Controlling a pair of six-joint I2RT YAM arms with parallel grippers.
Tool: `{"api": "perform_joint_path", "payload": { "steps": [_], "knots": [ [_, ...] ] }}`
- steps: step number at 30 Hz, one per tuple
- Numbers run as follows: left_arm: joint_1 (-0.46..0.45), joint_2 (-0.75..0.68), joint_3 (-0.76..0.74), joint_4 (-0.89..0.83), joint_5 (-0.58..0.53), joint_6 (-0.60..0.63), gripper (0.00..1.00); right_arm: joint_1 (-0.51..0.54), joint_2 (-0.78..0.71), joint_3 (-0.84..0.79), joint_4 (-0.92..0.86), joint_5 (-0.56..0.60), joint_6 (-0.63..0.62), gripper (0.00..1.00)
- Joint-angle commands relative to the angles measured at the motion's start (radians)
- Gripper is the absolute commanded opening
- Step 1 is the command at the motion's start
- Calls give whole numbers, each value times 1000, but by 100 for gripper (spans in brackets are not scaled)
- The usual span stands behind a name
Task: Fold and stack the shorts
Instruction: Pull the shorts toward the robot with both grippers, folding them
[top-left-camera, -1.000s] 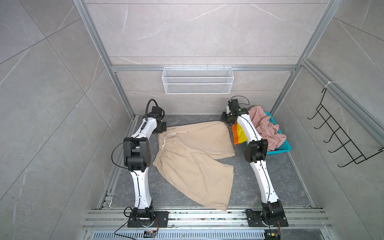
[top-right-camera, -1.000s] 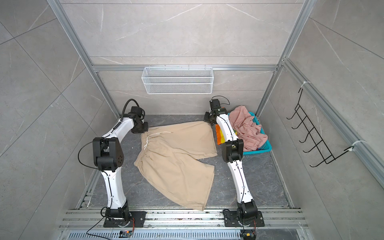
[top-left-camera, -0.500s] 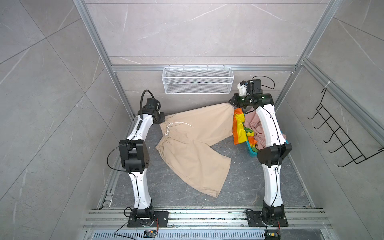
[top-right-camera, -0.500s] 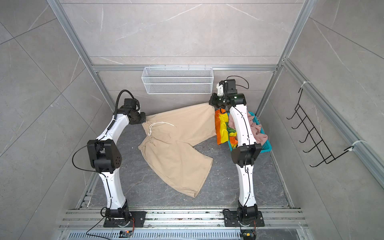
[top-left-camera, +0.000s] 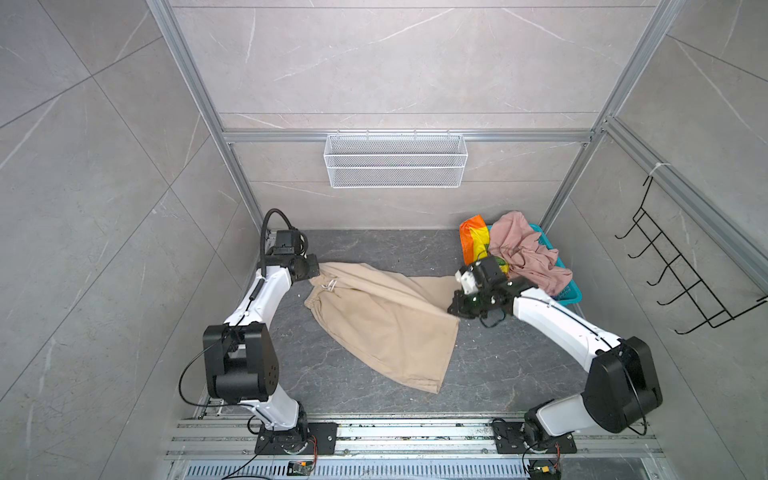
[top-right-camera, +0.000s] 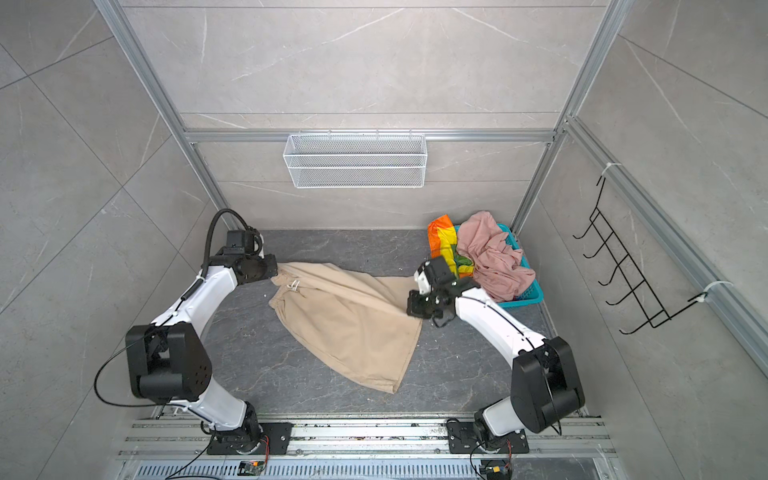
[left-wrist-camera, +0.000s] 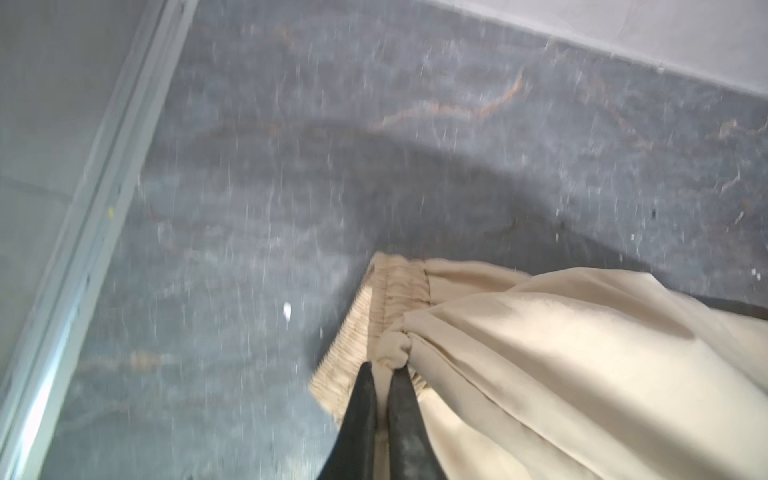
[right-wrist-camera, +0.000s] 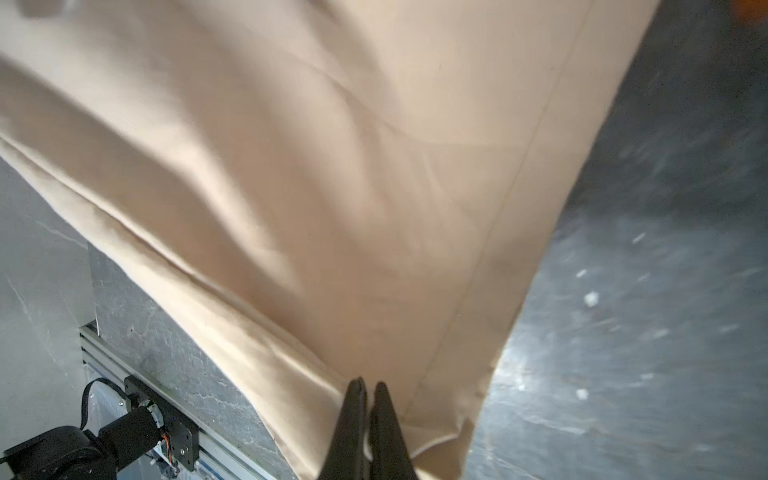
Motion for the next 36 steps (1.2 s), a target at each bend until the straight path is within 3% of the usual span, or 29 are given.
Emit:
{"api": "perform_joint_path", "payload": {
  "steps": [1,3,5,6,9,16,23,29,36],
  "knots": [
    [13,-112,-90,15,-70,-95,13,50,-26,-169,164,11,136,0],
    [38,-156,-139,-24,-120,-151,39,59,-16,-234,198,10,164,0],
    [90,-187,-167,-51,-31,-200,97,58,0,-251,197,20,160,0],
    [109,-197,-172,-60,23,-227,99,58,10,-248,194,29,155,0],
    [120,-239,-194,-79,163,-327,99,58,60,-225,165,70,120,0],
    [118,-314,-366,54,491,-635,99,58,121,-156,128,128,105,0],
    [139,-365,-472,28,501,-748,99,-33,289,4,80,179,17,0],
    [155,-357,-638,248,562,-994,98,-130,400,187,41,173,-59,0],
    [159,-307,-734,427,510,-1110,90,-138,429,270,27,150,-92,0]
  ]
}}
